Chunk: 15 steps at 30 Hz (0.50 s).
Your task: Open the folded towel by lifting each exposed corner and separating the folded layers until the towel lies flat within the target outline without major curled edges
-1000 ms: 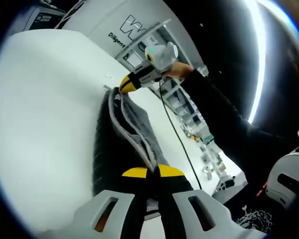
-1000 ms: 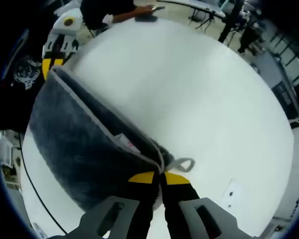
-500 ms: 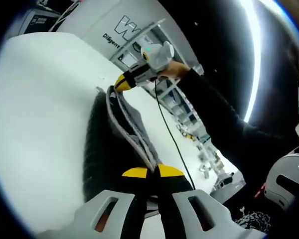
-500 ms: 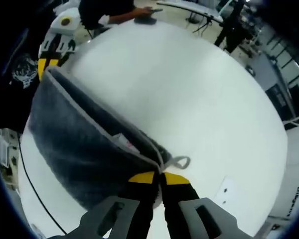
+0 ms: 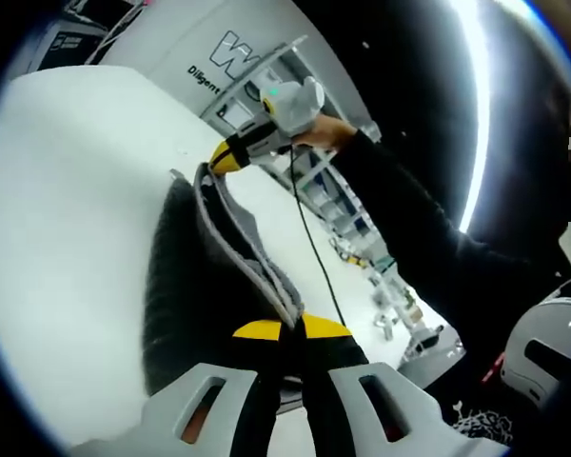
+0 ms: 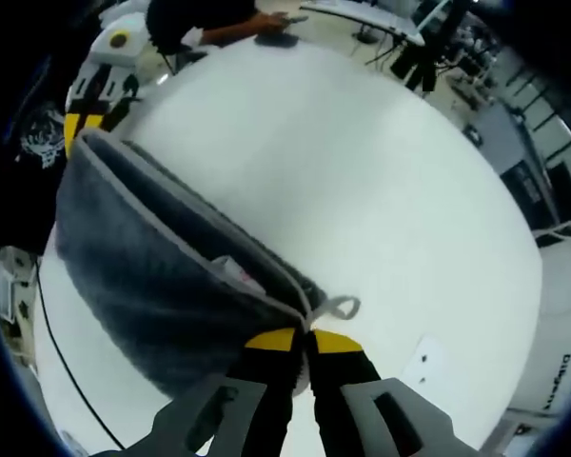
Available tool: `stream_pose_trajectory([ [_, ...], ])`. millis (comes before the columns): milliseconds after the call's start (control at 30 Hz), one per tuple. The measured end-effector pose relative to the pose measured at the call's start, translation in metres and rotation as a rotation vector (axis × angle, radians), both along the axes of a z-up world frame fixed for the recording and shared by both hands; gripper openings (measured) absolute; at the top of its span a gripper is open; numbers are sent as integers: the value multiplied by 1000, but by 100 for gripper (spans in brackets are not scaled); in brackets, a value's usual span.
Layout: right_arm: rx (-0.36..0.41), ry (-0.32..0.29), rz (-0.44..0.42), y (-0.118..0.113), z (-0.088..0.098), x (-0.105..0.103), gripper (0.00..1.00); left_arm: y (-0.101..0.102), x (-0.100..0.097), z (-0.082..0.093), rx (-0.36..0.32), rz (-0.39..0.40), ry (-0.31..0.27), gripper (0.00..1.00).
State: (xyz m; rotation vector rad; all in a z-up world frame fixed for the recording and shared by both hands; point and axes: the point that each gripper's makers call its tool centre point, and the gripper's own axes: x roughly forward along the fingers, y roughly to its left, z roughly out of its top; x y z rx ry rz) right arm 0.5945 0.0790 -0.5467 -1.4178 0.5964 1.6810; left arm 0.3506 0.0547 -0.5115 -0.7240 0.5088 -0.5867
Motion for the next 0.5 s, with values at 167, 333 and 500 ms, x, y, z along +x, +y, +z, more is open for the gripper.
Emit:
stream_pose_trajectory([
  [167,3,-9,-10,-3,7,0,1,-4,-2,2,9,-10,-14,3],
  [333,9,-18,-15,-4,12,-2,0,-7,-4,6,7,-15,-25,3],
  [500,14,-33,-19,-4,16,-2,0,-12,-6,11,7,-24,-39,3],
])
